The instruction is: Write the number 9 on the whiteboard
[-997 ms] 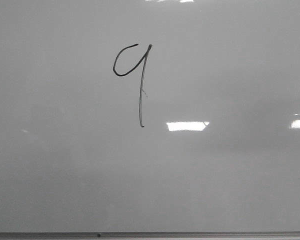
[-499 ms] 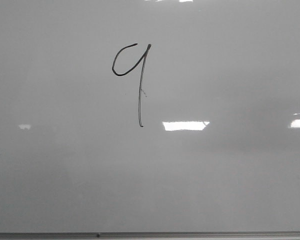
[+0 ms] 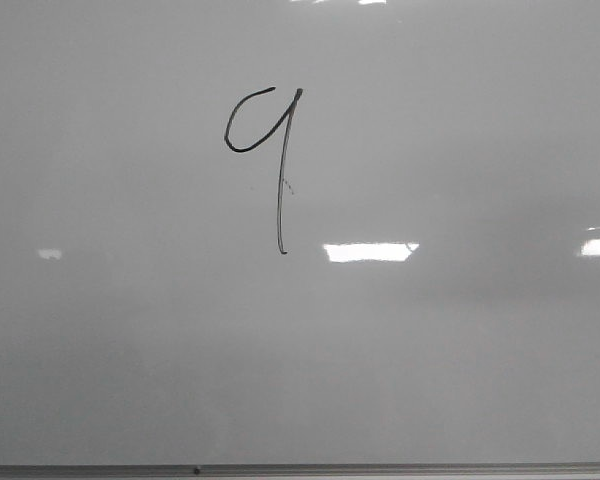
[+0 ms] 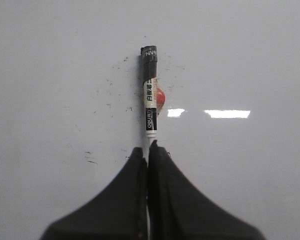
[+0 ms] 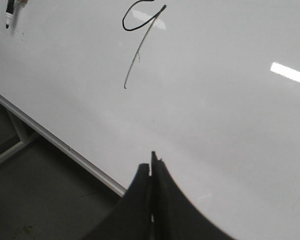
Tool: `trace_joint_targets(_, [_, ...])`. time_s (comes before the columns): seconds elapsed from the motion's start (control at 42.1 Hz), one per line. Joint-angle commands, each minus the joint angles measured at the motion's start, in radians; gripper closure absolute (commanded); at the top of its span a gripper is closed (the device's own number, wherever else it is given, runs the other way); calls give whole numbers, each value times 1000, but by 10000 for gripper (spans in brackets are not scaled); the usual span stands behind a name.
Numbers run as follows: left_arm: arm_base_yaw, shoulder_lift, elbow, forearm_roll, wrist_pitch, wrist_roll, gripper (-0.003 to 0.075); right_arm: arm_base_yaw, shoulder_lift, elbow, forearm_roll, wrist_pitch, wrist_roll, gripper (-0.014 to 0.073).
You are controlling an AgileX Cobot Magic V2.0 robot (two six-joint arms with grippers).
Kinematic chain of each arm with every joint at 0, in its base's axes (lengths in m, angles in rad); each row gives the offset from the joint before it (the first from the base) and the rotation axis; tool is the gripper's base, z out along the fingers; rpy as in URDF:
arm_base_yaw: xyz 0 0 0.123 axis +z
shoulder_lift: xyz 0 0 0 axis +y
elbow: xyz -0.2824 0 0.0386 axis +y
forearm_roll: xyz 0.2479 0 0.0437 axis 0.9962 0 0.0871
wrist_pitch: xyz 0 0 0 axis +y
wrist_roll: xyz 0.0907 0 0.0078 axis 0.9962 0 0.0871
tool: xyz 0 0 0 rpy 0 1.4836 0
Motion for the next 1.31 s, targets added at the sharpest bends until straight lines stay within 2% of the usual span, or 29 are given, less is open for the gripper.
trace_joint_targets(0.0, [-7,-10,1,0,-85,-14,739,-7,3,-27,23,-53,0,662])
trace_joint_targets(0.309, [-7,-10,1,0,-85,-14,739,-7,3,-27,20,-60,-1,662])
trace_joint_targets(0.427, [-7,-10,1,0,-85,-14,739,-9,-22,-27,-60,-131,7,662])
trace_joint_targets(0.499, [-7,-10,1,0,-85,-14,739,-9,-57,-20,-167,-193,86,662])
trace_joint_targets(0.594, [-7,-10,1,0,-85,-14,739,-22,-119,11,-309,-281,259,662])
trace_joint_targets(0.712, [-7,-10,1,0,-85,-14,739,-88,-203,87,-433,-369,434,662])
trace_joint_targets(0.926, [-7,-10,1,0,-85,-14,739,-175,-362,237,-597,-383,704,662])
trace_joint_targets(1.092, [-7,-10,1,0,-85,-14,739,-177,-423,361,-608,-404,755,662])
trace_joint_targets(1.187, [-7,-10,1,0,-85,-14,739,-177,-423,422,-608,-501,771,662])
trace_joint_targets(1.282, [-7,-10,1,0,-85,-14,739,-177,-423,418,-610,-510,779,662])
